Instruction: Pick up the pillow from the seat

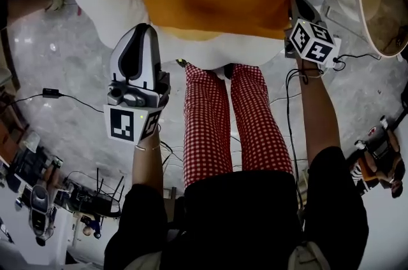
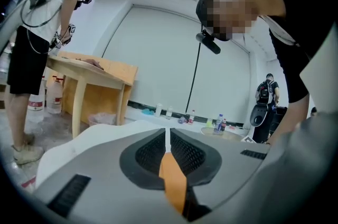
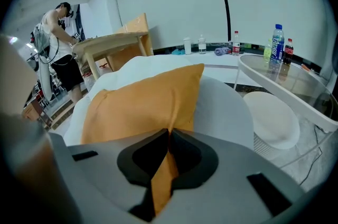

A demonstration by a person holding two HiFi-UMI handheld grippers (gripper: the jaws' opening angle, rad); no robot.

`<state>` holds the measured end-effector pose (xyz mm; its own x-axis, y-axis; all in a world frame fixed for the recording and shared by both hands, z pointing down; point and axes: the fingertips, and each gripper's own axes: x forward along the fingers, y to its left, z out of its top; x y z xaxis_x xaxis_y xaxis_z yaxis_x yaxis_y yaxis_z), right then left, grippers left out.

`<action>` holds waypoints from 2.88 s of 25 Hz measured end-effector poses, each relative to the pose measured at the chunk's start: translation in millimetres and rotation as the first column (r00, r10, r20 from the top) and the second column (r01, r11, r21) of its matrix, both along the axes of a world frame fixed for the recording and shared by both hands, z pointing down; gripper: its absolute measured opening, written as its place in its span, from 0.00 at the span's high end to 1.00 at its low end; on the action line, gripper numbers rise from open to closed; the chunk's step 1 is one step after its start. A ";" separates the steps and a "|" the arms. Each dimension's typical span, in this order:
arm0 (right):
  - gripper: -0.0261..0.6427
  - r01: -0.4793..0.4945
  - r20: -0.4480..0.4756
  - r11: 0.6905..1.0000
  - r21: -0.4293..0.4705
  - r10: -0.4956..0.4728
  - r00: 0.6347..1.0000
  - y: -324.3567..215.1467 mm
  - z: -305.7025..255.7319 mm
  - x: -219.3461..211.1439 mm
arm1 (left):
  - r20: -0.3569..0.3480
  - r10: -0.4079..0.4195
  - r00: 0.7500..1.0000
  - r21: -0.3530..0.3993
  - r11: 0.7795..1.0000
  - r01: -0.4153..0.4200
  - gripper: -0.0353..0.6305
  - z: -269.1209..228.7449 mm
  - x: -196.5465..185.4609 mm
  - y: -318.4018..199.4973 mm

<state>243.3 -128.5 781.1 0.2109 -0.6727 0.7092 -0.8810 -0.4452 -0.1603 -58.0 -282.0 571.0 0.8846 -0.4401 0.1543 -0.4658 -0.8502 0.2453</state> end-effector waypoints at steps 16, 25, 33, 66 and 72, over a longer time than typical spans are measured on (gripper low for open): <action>0.90 -0.030 -0.056 0.999 0.019 0.031 0.998 23.4 6.4 1.3 | 0.059 0.057 0.997 -0.055 0.997 -0.053 0.91 93.9 -17.4 -26.8; 0.90 -0.055 -0.069 0.998 0.027 0.056 0.996 26.0 -1.5 3.7 | 0.114 0.071 0.991 -0.074 0.995 -0.063 0.91 130.0 -16.0 -41.1; 0.90 -0.064 -0.090 0.998 0.026 0.066 0.994 30.3 -2.2 0.4 | 0.144 0.060 0.988 -0.152 0.988 -0.037 0.78 174.1 -22.8 -62.6; 0.90 -0.153 -0.126 0.988 0.032 0.156 0.980 25.4 -8.6 -3.8 | 0.193 0.204 0.960 -0.443 0.891 -0.101 0.53 299.8 -23.5 -102.0; 0.90 -0.168 -0.121 0.984 0.052 0.174 0.977 35.6 -21.7 -1.5 | 0.213 0.246 0.945 -0.374 0.915 -0.154 0.63 280.4 -17.0 -92.2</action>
<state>241.8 -92.9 759.4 0.4103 -0.6473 0.6424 -0.8066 -0.5862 -0.0755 -75.0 -374.2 851.4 0.8597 -0.1353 0.4926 -0.3802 -0.8135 0.4400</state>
